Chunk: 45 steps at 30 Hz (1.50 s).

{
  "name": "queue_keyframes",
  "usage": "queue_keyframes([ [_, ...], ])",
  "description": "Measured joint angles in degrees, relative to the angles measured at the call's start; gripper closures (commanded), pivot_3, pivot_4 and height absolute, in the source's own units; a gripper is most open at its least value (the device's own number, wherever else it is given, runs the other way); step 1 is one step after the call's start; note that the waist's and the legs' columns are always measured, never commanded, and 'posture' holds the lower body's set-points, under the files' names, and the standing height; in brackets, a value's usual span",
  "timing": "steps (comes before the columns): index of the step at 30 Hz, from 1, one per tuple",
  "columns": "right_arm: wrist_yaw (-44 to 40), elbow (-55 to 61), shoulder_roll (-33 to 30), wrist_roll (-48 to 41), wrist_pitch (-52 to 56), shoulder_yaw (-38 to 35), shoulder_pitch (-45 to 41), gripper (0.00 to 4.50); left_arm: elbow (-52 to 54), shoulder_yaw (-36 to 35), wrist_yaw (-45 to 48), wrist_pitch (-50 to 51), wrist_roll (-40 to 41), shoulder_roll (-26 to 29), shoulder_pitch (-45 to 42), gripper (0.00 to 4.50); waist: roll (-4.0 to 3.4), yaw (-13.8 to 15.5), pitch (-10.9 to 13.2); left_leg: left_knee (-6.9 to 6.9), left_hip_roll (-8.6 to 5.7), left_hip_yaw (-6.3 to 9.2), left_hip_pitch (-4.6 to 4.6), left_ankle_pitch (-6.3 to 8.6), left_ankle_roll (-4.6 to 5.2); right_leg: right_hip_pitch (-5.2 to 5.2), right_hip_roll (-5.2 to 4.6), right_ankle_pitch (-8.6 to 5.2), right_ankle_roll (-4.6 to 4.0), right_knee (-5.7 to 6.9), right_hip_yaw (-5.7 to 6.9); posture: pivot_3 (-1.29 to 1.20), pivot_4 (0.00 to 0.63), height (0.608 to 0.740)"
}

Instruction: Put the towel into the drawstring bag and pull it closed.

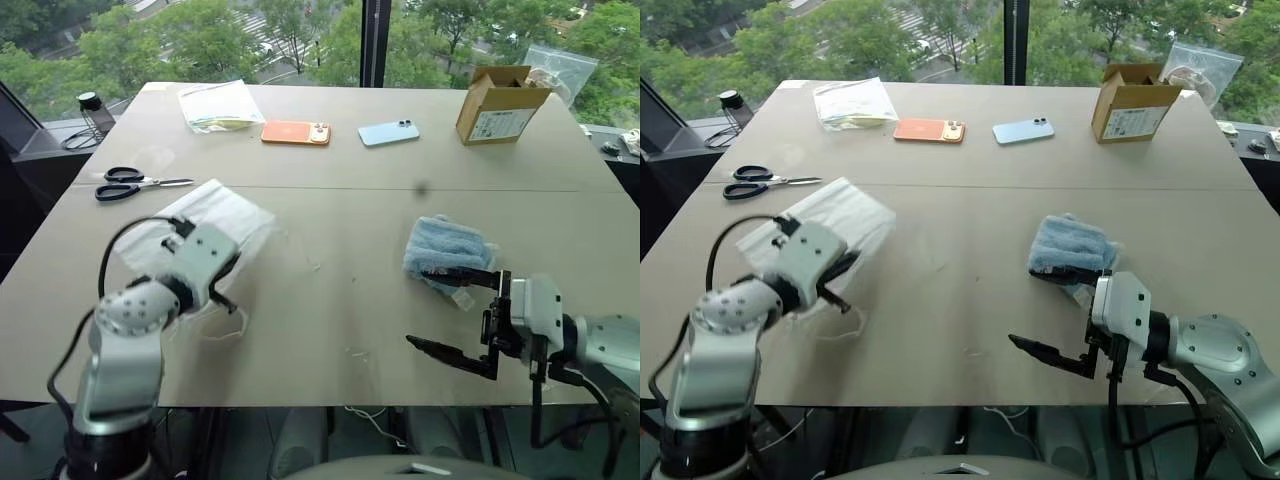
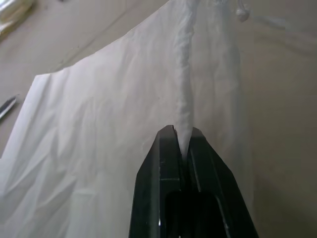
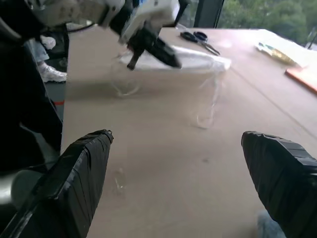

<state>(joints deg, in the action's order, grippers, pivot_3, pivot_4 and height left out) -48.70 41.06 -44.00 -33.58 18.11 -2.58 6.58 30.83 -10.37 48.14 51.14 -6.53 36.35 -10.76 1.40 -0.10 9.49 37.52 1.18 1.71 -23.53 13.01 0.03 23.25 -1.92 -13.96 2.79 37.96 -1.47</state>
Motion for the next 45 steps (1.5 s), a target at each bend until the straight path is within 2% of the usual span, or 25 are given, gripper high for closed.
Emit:
queue_keyframes([
  [5,6.3,-1.3,1.0,6.6,2.8,0.4,-0.4,0.00,-6.0,7.3,7.0,17.9,11.2,2.6,-11.7,4.46,0.02,-0.6,0.0,-0.01,-0.04,0.08,-0.14,0.00,0.00,0.08,0.02,0.00,0.02,0.00,0.03,0.00,0.150,0.740],
  [9,10.4,0.1,-0.9,8.0,12.2,1.6,-3.2,0.00,-16.1,12.1,8.8,26.3,19.2,-3.1,-20.2,4.46,0.02,-0.6,0.0,0.01,-0.09,0.11,-0.16,0.00,0.00,0.09,0.02,0.00,0.02,0.02,0.04,0.00,0.150,0.740],
  [12,10.6,1.2,0.1,3.5,16.5,1.5,-5.4,0.00,-25.5,14.7,6.5,27.9,21.7,-8.2,-23.7,4.46,0.05,-0.8,0.0,0.00,-0.08,0.16,-0.17,0.00,0.01,0.10,0.07,0.08,-0.10,0.04,0.04,0.00,0.150,0.740],
  [16,13.7,0.8,0.8,3.4,19.5,0.8,-7.7,0.00,-35.9,12.4,3.7,31.3,24.9,-14.8,-28.4,4.46,0.05,-0.5,0.0,0.02,-0.14,0.18,-0.19,0.00,0.01,0.09,0.01,0.14,-0.19,0.04,0.08,0.00,0.150,0.740],
  [21,18.1,-5.9,1.7,3.9,25.2,-0.8,-15.3,0.00,-40.7,10.4,0.2,31.6,27.1,-19.1,-30.0,4.46,0.04,-0.6,0.0,0.03,-0.20,0.15,-0.16,-0.01,0.01,0.07,-0.06,0.16,-0.19,0.04,0.04,0.00,0.150,0.740],
  [25,19.0,-11.7,1.7,4.1,29.5,-0.4,-21.2,0.00,-40.4,10.8,-3.1,29.5,27.5,-21.5,-29.8,4.46,-0.01,-0.2,0.0,0.03,-0.20,0.21,-0.18,-0.01,0.01,0.07,-0.06,0.17,-0.21,0.05,0.09,0.00,0.150,0.740],
  [29,21.3,-18.8,5.8,-0.2,39.2,-3.3,-29.0,0.00,-37.3,11.0,-7.5,28.0,27.8,-24.1,-28.5,4.46,-0.01,-0.2,0.0,0.03,-0.24,0.19,-0.18,-0.01,0.00,0.05,-0.12,0.18,-0.21,0.05,0.04,0.00,0.150,0.740],
  [33,21.1,-24.4,5.8,-2.3,45.1,-4.8,-31.7,0.00,-35.1,10.6,-11.3,27.4,28.2,-26.7,-27.2,4.46,-0.01,0.6,0.0,0.03,-0.30,0.20,-0.20,-0.01,0.01,0.05,-0.16,0.18,-0.21,0.03,0.07,0.00,0.150,0.740],
  [35,20.4,-26.9,5.9,-2.0,45.7,-3.3,-32.3,0.00,-34.1,10.6,-13.0,27.4,28.2,-27.3,-26.9,4.46,-0.01,0.6,0.0,0.03,-0.31,0.19,-0.19,-0.01,0.01,0.05,-0.16,0.18,-0.21,0.04,0.06,0.00,0.150,0.740],
  [38,17.0,-32.2,5.4,1.5,44.2,4.6,-32.9,0.00,-33.0,11.0,-15.4,26.4,28.1,-28.2,-26.2,4.46,-0.03,0.6,0.0,0.02,-0.32,0.20,-0.13,-0.01,0.01,0.01,-0.16,0.18,-0.21,0.04,0.07,0.00,0.150,0.740],
  [40,14.6,-35.0,4.8,4.4,41.2,8.3,-34.3,0.00,-33.0,10.9,-16.8,26.2,28.1,-28.7,-26.1,4.46,-0.06,0.4,-0.1,0.03,-0.32,0.16,-0.01,-0.01,0.01,-0.11,-0.15,0.19,-0.20,0.03,0.03,0.00,0.150,0.740],
  [42,11.5,-37.1,2.8,8.0,37.4,12.8,-35.3,0.00,-33.0,10.9,-18.0,26.2,28.1,-29.0,-26.0,4.46,-0.03,0.3,-0.1,-0.01,-0.33,0.19,0.49,0.00,0.01,-0.66,-0.15,0.16,-0.18,-0.08,0.08,0.00,0.150,0.740],
  [45,7.2,-38.5,0.0,15.7,27.9,20.3,-36.1,0.00,-33.1,10.4,-19.6,26.5,28.4,-29.4,-26.0,4.46,0.02,-0.2,-0.2,-0.09,-0.33,0.25,0.97,0.00,0.01,-1.13,-0.15,-0.03,0.08,-0.22,0.15,0.00,0.150,0.740],
])
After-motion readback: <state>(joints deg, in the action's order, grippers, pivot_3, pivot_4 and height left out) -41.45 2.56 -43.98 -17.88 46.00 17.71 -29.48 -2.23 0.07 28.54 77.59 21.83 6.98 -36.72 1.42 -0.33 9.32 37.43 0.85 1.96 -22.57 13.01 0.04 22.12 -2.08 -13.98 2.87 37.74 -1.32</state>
